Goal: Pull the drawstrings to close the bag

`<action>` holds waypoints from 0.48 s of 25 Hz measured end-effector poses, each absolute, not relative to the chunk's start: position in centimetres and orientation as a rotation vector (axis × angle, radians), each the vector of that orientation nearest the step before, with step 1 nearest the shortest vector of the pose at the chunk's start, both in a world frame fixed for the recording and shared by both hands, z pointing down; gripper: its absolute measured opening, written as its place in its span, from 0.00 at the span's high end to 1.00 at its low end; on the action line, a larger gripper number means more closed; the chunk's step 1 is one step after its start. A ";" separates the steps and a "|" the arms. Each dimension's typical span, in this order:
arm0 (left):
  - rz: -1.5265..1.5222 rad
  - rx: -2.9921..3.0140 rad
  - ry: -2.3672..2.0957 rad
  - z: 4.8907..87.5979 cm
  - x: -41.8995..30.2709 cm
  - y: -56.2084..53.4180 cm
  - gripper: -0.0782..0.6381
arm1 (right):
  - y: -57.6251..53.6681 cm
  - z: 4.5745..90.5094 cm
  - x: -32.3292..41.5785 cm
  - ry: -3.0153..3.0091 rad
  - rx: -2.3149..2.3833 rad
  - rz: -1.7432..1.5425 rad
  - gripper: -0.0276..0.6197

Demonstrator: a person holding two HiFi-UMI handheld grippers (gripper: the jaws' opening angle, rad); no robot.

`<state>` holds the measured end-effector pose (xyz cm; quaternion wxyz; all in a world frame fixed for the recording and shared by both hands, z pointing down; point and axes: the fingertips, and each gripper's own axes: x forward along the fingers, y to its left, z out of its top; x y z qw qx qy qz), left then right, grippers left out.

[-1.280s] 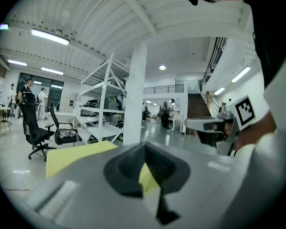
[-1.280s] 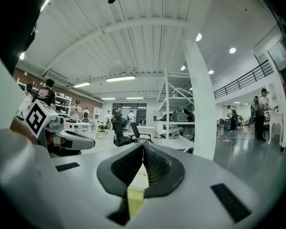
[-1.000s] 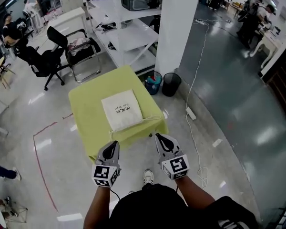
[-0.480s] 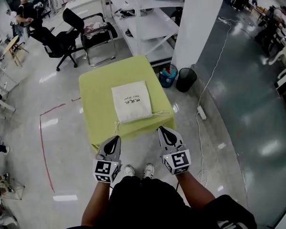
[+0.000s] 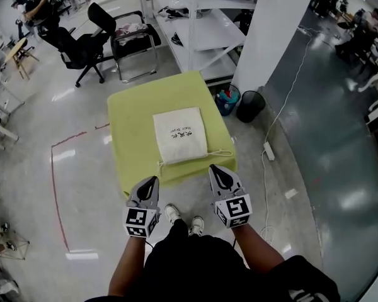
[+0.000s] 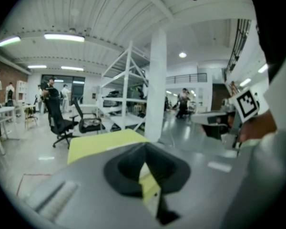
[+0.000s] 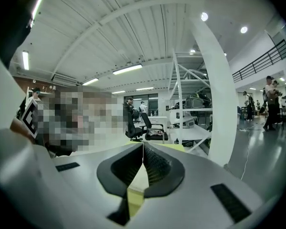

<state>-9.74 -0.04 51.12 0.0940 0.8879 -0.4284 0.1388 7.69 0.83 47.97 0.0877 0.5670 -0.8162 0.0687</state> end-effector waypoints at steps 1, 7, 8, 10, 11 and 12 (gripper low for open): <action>0.404 2.633 -1.270 51.2 -9.8 -0.6 0.88 | 0.3 47.9 7.5 -2.427 1.685 0.202 0.95; 0.408 2.650 -1.227 51.6 -10.5 -3.6 0.88 | -3.1 47.3 5.8 -2.410 1.685 0.180 0.95; 0.411 2.645 -1.226 51.6 -10.8 -4.1 0.88 | -3.6 47.2 5.5 -2.406 1.683 0.180 0.95; 0.431 2.622 -1.244 52.1 -11.6 -5.0 0.88 | -4.5 47.2 5.0 -2.396 1.681 0.181 0.95; 0.447 2.606 -1.260 52.4 -12.1 -5.5 0.88 | -4.9 47.4 4.8 -2.389 1.682 0.183 0.95; 0.461 2.594 -1.275 52.7 -12.6 -6.0 0.88 | -5.2 47.6 4.6 -2.381 1.686 0.185 0.95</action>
